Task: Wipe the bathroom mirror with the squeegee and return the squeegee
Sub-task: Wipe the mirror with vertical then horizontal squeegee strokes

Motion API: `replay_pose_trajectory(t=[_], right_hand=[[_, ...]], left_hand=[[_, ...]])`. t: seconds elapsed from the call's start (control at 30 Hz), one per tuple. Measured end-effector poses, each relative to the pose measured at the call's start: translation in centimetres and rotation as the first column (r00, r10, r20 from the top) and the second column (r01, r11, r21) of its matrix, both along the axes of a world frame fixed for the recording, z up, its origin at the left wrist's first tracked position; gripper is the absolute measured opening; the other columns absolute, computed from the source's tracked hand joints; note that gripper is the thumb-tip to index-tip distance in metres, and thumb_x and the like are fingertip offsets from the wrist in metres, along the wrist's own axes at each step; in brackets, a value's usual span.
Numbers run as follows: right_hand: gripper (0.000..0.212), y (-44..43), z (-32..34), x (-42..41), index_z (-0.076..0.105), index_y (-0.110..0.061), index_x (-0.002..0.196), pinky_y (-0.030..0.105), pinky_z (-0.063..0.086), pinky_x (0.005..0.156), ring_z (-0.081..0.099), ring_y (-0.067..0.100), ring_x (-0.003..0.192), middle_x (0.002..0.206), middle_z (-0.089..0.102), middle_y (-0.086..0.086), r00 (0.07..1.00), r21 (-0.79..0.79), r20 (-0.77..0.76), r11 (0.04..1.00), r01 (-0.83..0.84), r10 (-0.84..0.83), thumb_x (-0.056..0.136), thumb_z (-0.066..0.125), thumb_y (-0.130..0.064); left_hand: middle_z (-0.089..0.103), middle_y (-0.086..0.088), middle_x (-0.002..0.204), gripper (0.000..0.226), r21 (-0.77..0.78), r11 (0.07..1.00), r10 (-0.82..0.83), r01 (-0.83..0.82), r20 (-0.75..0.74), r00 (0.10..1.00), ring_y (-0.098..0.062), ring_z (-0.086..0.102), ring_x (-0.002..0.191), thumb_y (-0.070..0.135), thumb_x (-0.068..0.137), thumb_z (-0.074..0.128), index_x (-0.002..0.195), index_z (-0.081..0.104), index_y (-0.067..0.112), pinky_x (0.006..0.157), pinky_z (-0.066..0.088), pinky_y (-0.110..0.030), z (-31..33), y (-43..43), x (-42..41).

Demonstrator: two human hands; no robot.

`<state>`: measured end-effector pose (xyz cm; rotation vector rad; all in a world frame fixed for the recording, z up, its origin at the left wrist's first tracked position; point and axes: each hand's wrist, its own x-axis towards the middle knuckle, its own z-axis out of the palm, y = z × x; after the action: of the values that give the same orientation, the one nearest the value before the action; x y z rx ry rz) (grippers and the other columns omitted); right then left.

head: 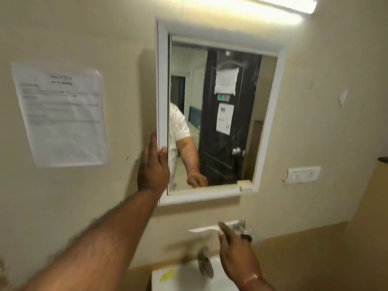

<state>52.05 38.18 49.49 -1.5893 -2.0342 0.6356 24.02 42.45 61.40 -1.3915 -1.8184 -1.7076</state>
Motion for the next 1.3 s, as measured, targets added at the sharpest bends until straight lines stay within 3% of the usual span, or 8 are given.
replay_pose_trajectory(t=[0.17, 0.3, 0.5, 0.6, 0.77, 0.93, 1.13, 1.3], right_hand=[[0.037, 0.2, 8.7, -1.6, 0.035, -0.086, 0.138, 0.024, 0.052, 0.089, 0.069, 0.011, 0.117, 0.125, 0.077, -0.01, 0.984, 0.303, -0.033, 0.94, -0.159, 0.177, 0.107, 0.037, -0.066], [0.049, 1.4, 16.4, -1.7, 0.012, -0.081, 0.151, 0.031, 0.053, 0.083, 0.07, 0.014, 0.102, 0.108, 0.077, -0.012, 0.926, 0.549, 0.198, 0.746, -0.376, 0.321, 0.107, 0.028, -0.065], [0.057, 3.6, 27.2, -2.0, 0.001, -0.062, 0.164, 0.025, 0.055, 0.073, 0.065, 0.008, 0.07, 0.086, 0.07, -0.011, 0.886, 0.747, 0.358, 0.479, -0.461, 0.294, 0.11, 0.016, -0.071], [0.057, 4.2, 31.6, -2.9, 0.011, -0.05, 0.167, 0.023, 0.053, 0.058, 0.056, 0.006, 0.054, 0.075, 0.066, -0.01, 0.847, 0.807, 0.499, 0.259, -0.531, 0.181, 0.114, 0.032, -0.055], [0.049, 4.5, 36.7, -4.5, 0.051, -0.033, 0.155, 0.025, 0.038, 0.041, 0.029, 0.007, 0.047, 0.063, 0.035, -0.01, 0.811, 0.812, 0.584, -0.006, -0.584, 0.022, 0.107, 0.058, -0.041], [0.054, 5.1, 38.0, -6.8, 0.063, -0.034, 0.148, 0.025, 0.027, 0.045, 0.024, 0.008, 0.052, 0.066, 0.06, -0.007, 0.806, 0.803, 0.583, -0.08, -0.591, -0.102, 0.097, 0.075, -0.042], [0.056, 5.9, 38.4, -7.6, 0.065, -0.031, 0.147, 0.023, 0.024, 0.047, 0.021, 0.007, 0.061, 0.069, 0.061, -0.008, 0.814, 0.798, 0.562, -0.163, -0.58, -0.145, 0.094, 0.077, -0.043], [0.057, 7.1, 38.6, -7.6, 0.056, -0.028, 0.156, 0.024, 0.032, 0.044, 0.026, 0.009, 0.058, 0.072, 0.063, -0.004, 0.799, 0.788, 0.592, -0.131, -0.601, -0.104, 0.101, 0.068, -0.038]], left_hand=[[0.047, -0.007, 0.168, 0.069, -0.028, 0.998, -0.064, 0.064, 0.019, 0.998, -0.035, 0.053, 0.146, 0.059, 0.108, 0.032, 0.169, 0.036, 0.027, 0.115, 0.046, -0.04, 0.6, -0.8, -0.4], [0.044, 0.003, 0.17, 0.076, -0.05, 0.993, -0.104, 0.104, -0.006, 0.995, -0.025, 0.047, 0.153, 0.07, 0.105, 0.026, 0.169, 0.036, 0.028, 0.12, 0.04, -0.034, 0.9, -1.3, -1.3], [0.048, 0.026, 0.154, 0.055, -0.032, 0.977, -0.211, 0.209, -0.066, 0.975, -0.002, 0.052, 0.141, 0.067, 0.107, 0.034, 0.16, 0.036, 0.05, 0.105, 0.031, -0.001, 5.9, -3.0, -2.9], [0.059, 0.018, 0.146, 0.056, 0.054, 0.974, -0.217, 0.218, -0.038, 0.976, -0.009, 0.058, 0.138, 0.065, 0.11, 0.034, 0.157, 0.051, 0.04, 0.107, 0.037, -0.007, 11.6, -2.8, -2.4], [0.05, -0.003, 0.163, 0.058, 0.142, 0.975, -0.177, 0.171, 0.03, 0.984, -0.022, 0.049, 0.149, 0.055, 0.114, 0.035, 0.165, 0.042, 0.029, 0.11, 0.034, -0.026, 19.9, -1.9, -0.7], [0.05, -0.007, 0.163, 0.062, 0.098, 0.983, -0.164, 0.157, 0.075, 0.984, -0.027, 0.051, 0.148, 0.063, 0.112, 0.027, 0.17, 0.026, 0.04, 0.107, 0.038, -0.031, 21.4, -0.5, 0.1], [0.054, -0.007, 0.16, 0.061, 0.083, 0.989, -0.128, 0.123, 0.06, 0.99, -0.027, 0.055, 0.142, 0.061, 0.113, 0.025, 0.17, 0.023, 0.042, 0.1, 0.038, -0.029, 20.9, -0.2, 0.1], [0.05, -0.006, 0.165, 0.067, 0.104, 0.989, -0.115, 0.109, 0.06, 0.991, -0.028, 0.052, 0.147, 0.066, 0.109, 0.02, 0.171, 0.021, 0.041, 0.103, 0.037, -0.029, 20.5, 0.3, 0.2]])
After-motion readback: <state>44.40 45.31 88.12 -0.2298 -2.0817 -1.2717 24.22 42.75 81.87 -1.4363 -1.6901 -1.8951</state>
